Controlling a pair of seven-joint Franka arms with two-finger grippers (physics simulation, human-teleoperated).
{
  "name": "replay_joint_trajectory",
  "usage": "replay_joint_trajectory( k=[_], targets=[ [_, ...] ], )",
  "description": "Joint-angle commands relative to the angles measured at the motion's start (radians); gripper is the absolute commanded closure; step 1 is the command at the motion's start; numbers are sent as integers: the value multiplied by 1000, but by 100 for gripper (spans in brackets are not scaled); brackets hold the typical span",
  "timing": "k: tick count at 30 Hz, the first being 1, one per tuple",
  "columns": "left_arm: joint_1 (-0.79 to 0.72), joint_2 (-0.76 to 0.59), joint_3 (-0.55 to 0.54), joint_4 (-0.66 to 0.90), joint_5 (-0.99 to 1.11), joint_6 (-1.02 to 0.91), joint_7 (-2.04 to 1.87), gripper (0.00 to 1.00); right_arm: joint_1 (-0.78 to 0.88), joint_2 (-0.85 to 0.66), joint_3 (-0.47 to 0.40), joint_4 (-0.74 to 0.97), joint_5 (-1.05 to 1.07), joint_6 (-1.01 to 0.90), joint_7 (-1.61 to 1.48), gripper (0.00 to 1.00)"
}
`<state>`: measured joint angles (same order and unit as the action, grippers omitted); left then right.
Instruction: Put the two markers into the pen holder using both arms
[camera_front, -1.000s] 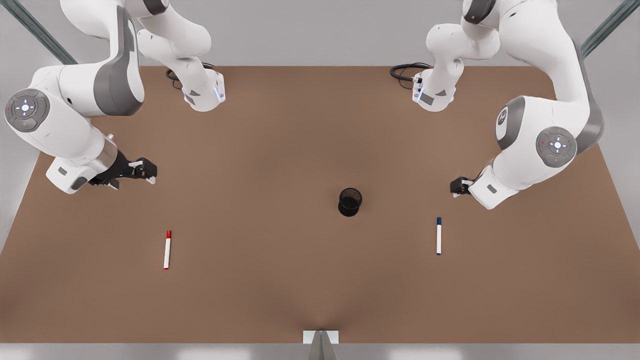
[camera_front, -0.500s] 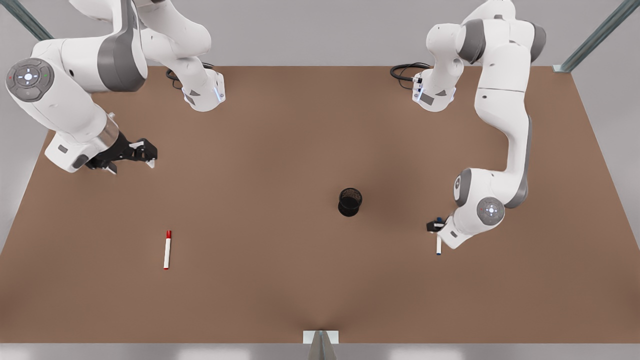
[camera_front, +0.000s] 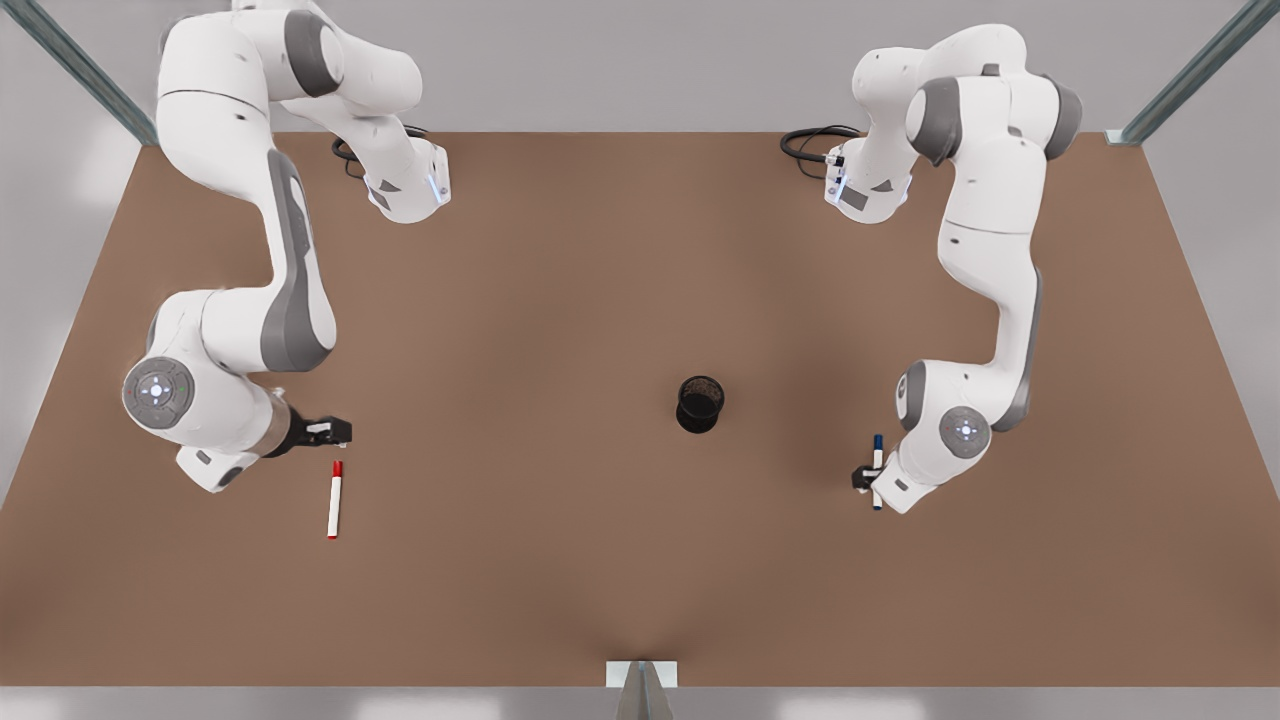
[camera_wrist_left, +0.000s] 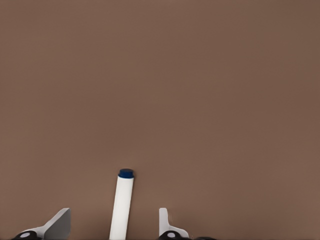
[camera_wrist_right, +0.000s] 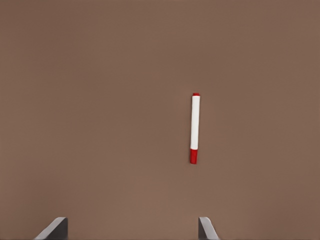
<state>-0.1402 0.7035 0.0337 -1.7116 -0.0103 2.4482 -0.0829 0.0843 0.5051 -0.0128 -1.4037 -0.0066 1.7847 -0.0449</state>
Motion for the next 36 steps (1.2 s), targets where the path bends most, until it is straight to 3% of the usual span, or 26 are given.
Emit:
replay_joint_trajectory(
  k=[1, 2, 3, 7, 11, 16, 20, 24, 27, 31, 33, 36],
  targets=[
    [1, 4, 0, 1, 1, 28, 11, 31, -12, 79, -1, -3, 13, 260, 26, 2],
    [1, 8, 0, 3, 1, 28, 12, 42, -21, 119, -1, -3, 13, 297, 23, 2],
    [1, 16, 0, 18, 3, 28, 11, 45, -32, 156, -3, 2, 13, 331, 11, 1],
    [2, 36, 0, 33, 4, 28, 12, 46, -75, 257, -4, 5, 14, 410, -27, 2],
    [1, 36, 0, 38, 3, 28, 12, 56, -87, 343, -7, 39, -3, 456, -44, 3],
    [-1, 57, 0, 49, 6, 28, 12, 56, -98, 369, -7, 35, -9, 492, -73, 13],
    [-1, 59, 0, 49, 6, 34, 12, 70, -113, 386, -7, 32, -16, 532, -79, 21],
    [1, 70, 0, 53, 4, 40, 12, 70, -113, 395, -7, 31, -16, 533, -84, 29],
    [1, 73, 0, 53, 3, 49, 11, 71, -113, 398, -7, 28, -15, 535, -85, 32],
    [1, 64, 0, 66, 1, 46, 8, 79, -113, 401, -6, 23, -16, 533, -84, 35],
    [1, 53, -2, 130, 0, -53, 8, 79, -112, 401, -6, 23, -16, 533, -84, 41],
    [-10, -1, -6, 274, -5, -391, -43, 79, -112, 401, -6, 23, -30, 533, -81, 45]
  ],
)
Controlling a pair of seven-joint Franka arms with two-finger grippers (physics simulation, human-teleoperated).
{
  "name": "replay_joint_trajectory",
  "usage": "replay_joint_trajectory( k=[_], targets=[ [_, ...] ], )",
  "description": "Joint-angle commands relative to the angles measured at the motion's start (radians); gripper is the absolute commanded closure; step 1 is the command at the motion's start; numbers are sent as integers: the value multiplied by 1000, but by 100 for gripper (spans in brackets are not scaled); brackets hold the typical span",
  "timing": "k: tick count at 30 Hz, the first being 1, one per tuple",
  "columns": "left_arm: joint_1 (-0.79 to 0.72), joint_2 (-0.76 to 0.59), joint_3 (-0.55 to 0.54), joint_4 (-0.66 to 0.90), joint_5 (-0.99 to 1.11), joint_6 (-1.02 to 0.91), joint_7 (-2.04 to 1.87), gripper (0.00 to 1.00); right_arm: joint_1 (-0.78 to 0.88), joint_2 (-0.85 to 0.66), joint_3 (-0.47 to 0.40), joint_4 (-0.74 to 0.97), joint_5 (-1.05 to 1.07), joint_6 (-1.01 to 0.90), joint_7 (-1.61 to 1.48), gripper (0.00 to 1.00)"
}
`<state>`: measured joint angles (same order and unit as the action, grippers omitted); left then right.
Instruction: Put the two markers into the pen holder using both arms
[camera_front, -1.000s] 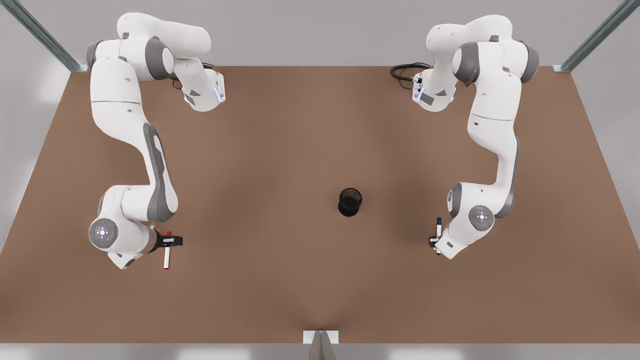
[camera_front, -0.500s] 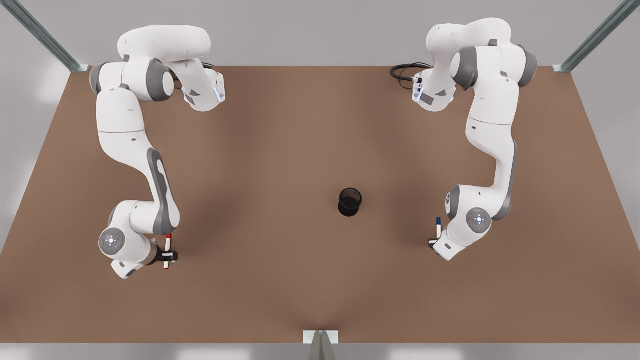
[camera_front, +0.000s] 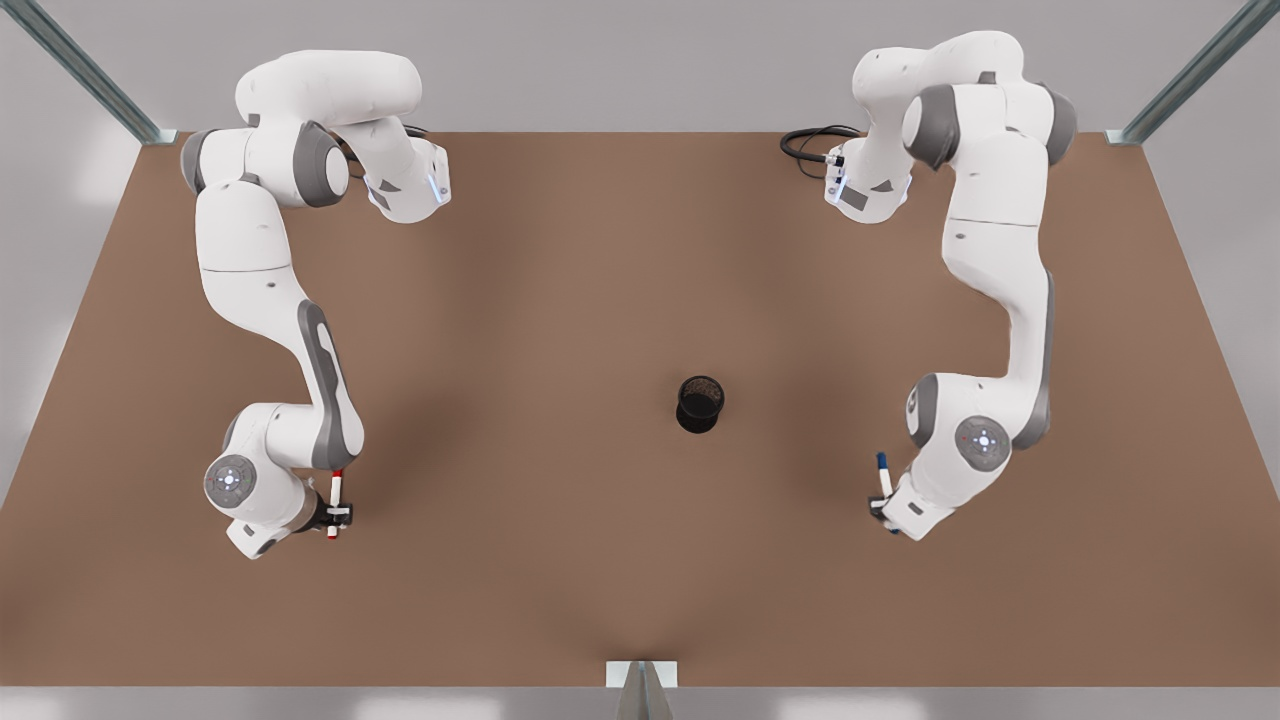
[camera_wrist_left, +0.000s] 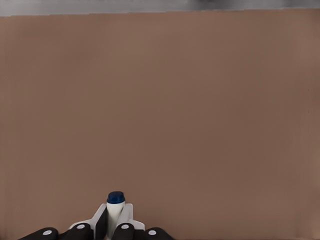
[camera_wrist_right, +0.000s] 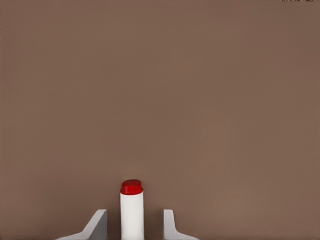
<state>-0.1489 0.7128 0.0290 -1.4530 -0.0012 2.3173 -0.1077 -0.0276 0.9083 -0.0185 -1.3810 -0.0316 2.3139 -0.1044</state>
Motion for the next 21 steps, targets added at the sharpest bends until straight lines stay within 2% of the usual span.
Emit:
replay_joint_trajectory(
  k=[1, 4, 5, 7, 9, 10, 12, 13, 15, 18, 21],
  targets=[
    [-12, -39, -3, 88, -64, -444, -79, 79, 0, 0, 0, 0, -5, 4, -21, 47],
    [-55, -188, -29, 100, -284, -513, -185, 79, 2, 0, 0, 0, -5, 5, -21, 55],
    [-49, -222, -93, 100, -289, -513, -185, 79, 2, 3, 0, 2, -5, 5, -20, 56],
    [-54, -237, -182, 99, -385, -356, -85, 79, 2, 3, 0, 0, -5, 5, -20, 59],
    [-69, -243, -231, 66, -502, -194, 259, 79, 2, 4, 0, 2, -5, 7, -20, 64],
    [-69, -302, -235, -36, -572, -118, 515, 79, 2, 6, 0, 2, -5, 7, -18, 66],
    [-84, -374, -235, -156, -717, -65, 825, 79, 2, 6, 0, 2, -5, 7, -18, 73],
    [-93, -394, -236, -181, -720, -52, 914, 79, 2, 6, 0, 2, -5, 7, -20, 78],
    [-109, -452, -236, -323, -792, 126, 1273, 79, 2, 3, 3, 3, -4, 2, -14, 79],
    [-133, -466, -236, -409, -994, 289, 1698, 79, 6, -8, 8, 10, -4, -7, -11, 79],
    [-178, -452, -236, -438, -1161, 399, 1927, 79, 17, -66, 14, 13, 1, -50, -11, 79]
  ],
)
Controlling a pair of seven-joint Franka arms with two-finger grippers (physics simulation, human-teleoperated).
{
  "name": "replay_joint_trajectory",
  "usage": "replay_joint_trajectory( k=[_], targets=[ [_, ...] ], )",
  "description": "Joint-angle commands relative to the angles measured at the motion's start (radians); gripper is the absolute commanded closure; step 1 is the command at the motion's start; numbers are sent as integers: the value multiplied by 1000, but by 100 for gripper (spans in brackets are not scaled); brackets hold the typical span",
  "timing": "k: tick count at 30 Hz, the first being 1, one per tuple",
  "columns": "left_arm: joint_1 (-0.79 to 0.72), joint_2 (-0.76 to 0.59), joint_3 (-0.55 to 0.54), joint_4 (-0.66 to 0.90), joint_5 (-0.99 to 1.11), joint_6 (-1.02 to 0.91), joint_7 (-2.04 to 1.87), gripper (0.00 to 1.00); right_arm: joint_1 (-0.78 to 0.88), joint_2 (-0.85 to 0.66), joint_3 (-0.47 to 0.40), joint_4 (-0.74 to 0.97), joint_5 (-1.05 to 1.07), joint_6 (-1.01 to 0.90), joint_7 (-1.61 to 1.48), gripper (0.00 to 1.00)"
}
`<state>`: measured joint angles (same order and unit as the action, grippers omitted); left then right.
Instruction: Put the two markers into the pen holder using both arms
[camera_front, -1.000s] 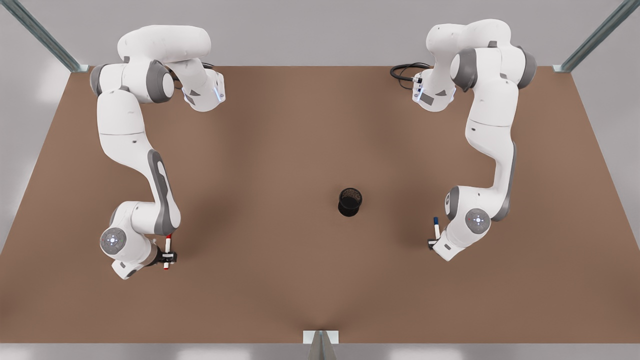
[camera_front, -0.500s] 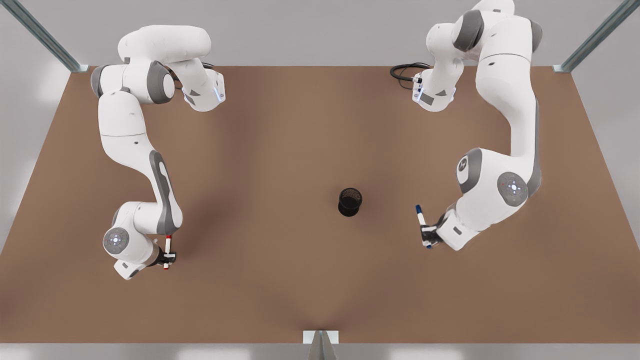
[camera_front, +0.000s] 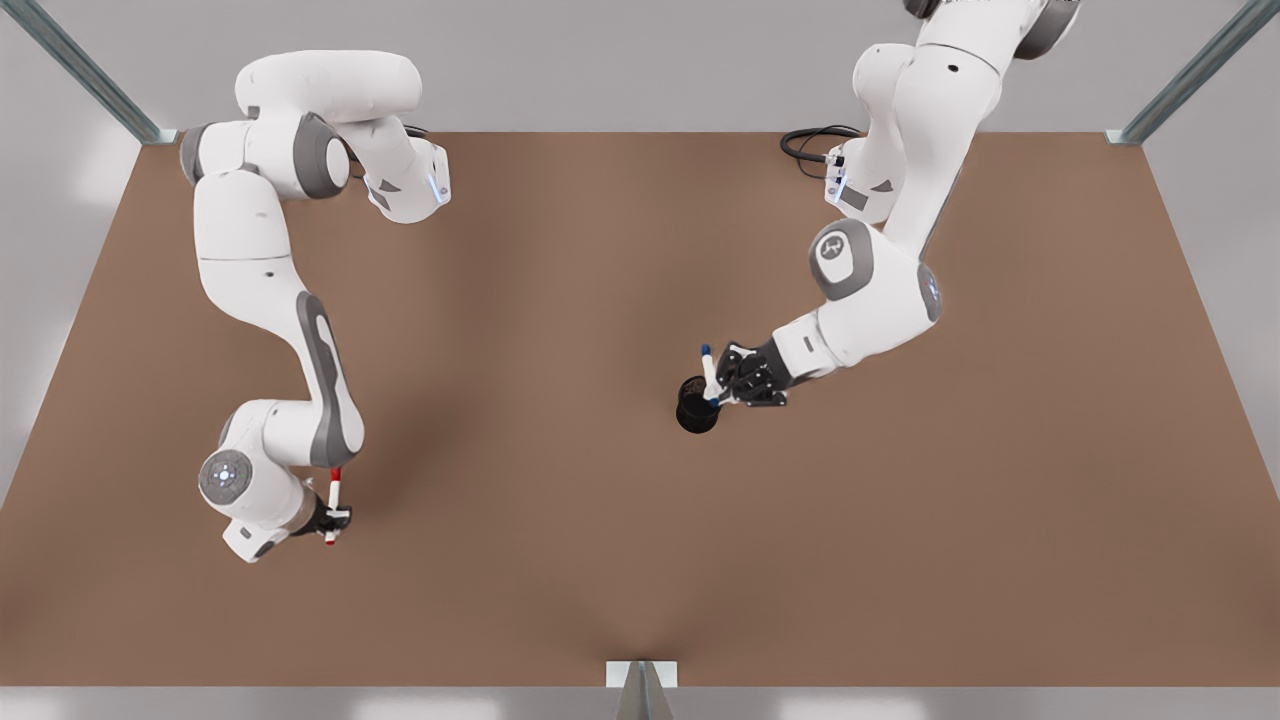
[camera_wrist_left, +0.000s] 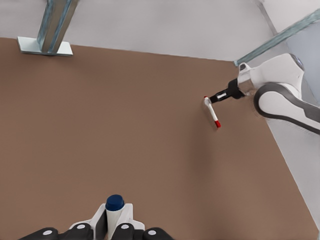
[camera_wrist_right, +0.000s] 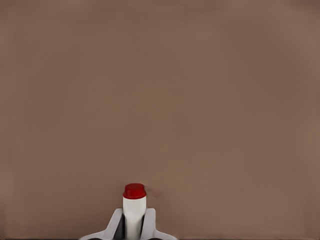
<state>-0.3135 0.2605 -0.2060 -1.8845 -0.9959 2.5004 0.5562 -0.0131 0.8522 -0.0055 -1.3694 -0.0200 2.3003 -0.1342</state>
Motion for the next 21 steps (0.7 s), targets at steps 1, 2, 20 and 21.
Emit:
replay_joint_trajectory(
  k=[1, 2, 20, 21],
  targets=[
    [-22, 17, -1, -7, -240, 241, 1318, 79, 7, -39, 2, 1, -11, -55, 28, 79],
    [-22, 40, 0, -7, -320, 250, 1408, 79, 7, -76, 6, 1, -12, -56, 24, 79],
    [-139, 123, 2, -114, -446, 402, 1571, 0, 211, -294, 291, 15, -21, -73, 215, 79],
    [-139, 120, 0, -123, -446, 400, 1571, 0, 228, -294, 291, 15, -58, -68, 215, 79]
  ],
)
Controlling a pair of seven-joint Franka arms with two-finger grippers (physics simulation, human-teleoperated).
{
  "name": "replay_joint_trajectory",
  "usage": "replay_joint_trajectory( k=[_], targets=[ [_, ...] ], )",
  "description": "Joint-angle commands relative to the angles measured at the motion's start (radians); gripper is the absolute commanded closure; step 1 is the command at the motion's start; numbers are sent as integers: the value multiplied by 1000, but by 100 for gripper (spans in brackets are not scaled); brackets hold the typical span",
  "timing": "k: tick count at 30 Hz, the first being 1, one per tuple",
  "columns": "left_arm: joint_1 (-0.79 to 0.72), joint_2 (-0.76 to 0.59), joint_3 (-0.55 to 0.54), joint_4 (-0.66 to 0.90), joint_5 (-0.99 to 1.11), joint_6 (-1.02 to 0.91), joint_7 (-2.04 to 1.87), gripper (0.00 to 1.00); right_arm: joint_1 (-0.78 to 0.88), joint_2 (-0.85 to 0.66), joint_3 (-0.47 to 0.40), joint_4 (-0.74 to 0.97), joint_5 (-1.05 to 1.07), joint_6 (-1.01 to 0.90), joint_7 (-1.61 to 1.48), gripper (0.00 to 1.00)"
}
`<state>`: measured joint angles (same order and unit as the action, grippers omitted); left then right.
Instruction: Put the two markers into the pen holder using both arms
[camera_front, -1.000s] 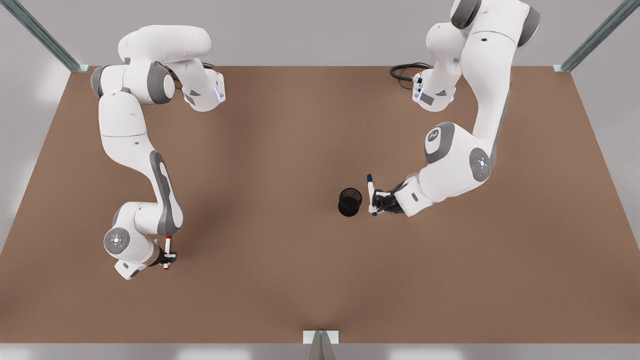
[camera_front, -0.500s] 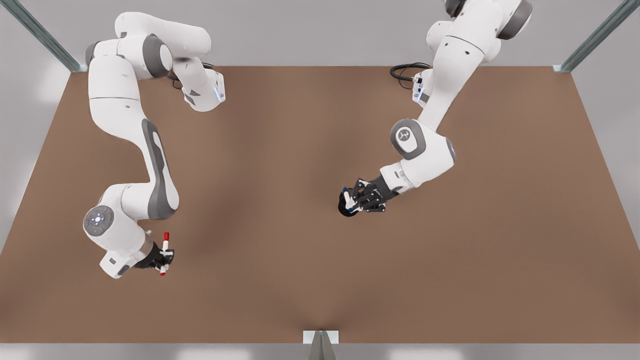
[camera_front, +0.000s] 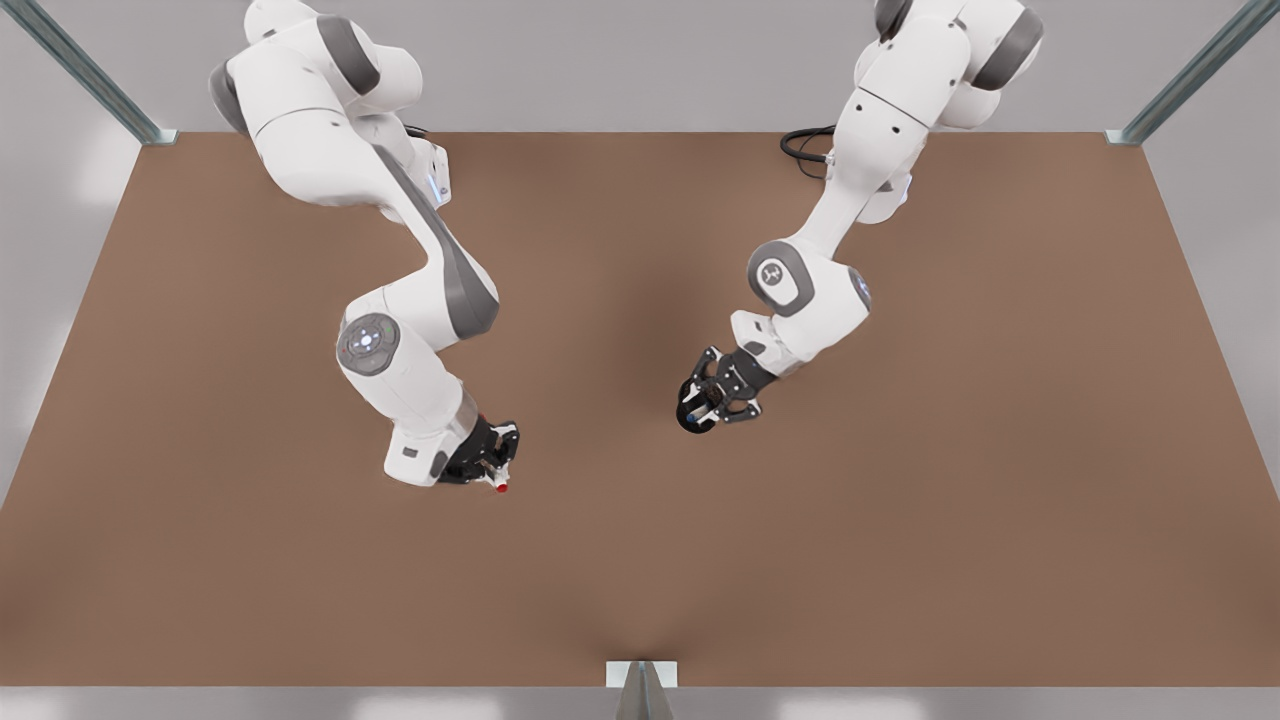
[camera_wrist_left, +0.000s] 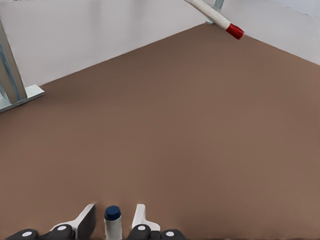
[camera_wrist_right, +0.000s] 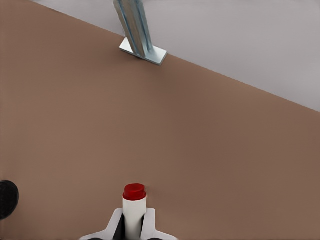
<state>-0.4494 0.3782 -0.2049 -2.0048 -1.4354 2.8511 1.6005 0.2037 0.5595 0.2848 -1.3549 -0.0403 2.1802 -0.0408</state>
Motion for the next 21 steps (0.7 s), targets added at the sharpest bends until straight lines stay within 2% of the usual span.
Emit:
replay_joint_trajectory(
  k=[1, 2, 4, 5, 6, 8, 9, 10, 11, 12, 14, 15, 16, 18, 21],
  targets=[
    [-2, -25, -1, -34, -7, 44, 524, 0, 34, -1, 1, 0, -40, 52, 156, 79],
    [12, -71, 1, -61, -7, 21, 512, 0, 66, -1, 1, 0, -53, 52, 213, 79],
    [193, -136, 7, -75, 53, -176, 507, 0, 123, -1, 8, 0, -101, 53, 409, 79],
    [296, -134, 9, -60, 124, -245, 492, 0, 143, -1, 8, 2, -99, 56, 456, 79],
    [379, -125, 10, -16, 284, -311, 342, 0, 145, 2, 10, 5, -98, 75, 505, 79],
    [483, -73, 12, 255, 822, -591, -315, 0, 201, 2, 16, 23, -101, 104, 593, 79],
    [482, -58, 21, 349, 1050, -674, -597, 0, 226, 7, 10, 25, -104, 161, 593, 79],
    [479, -58, 32, 417, 1127, -823, -837, 0, 244, 14, 7, 25, -161, 202, 596, 79],
    [451, -58, 27, 515, 1316, -1130, -1302, 0, 255, 33, 7, 40, -162, 256, 598, 79],
    [451, -61, 32, 570, 1340, -1289, -1508, 0, 270, 66, 7, 72, -164, 302, 634, 79],
    [468, -70, 114, 695, 1357, -1302, -1519, 0, 318, 123, -12, 149, -178, 337, 682, 79],
    [451, -116, 140, 709, 1397, -1337, -1538, 0, 338, 148, -13, 165, -178, 394, 684, 79],
    [307, -166, 280, 687, 1409, -1336, -1605, 0, 355, 161, -18, 165, -176, 437, 685, 79],
    [302, -246, 285, 598, 1412, -1328, -1623, 0, 424, 206, -73, 194, -176, 523, 737, 79],
    [302, -196, 285, 606, 1412, -1323, -1620, 0, 529, 237, -173, 191, -176, 575, 776, 79]
  ],
)
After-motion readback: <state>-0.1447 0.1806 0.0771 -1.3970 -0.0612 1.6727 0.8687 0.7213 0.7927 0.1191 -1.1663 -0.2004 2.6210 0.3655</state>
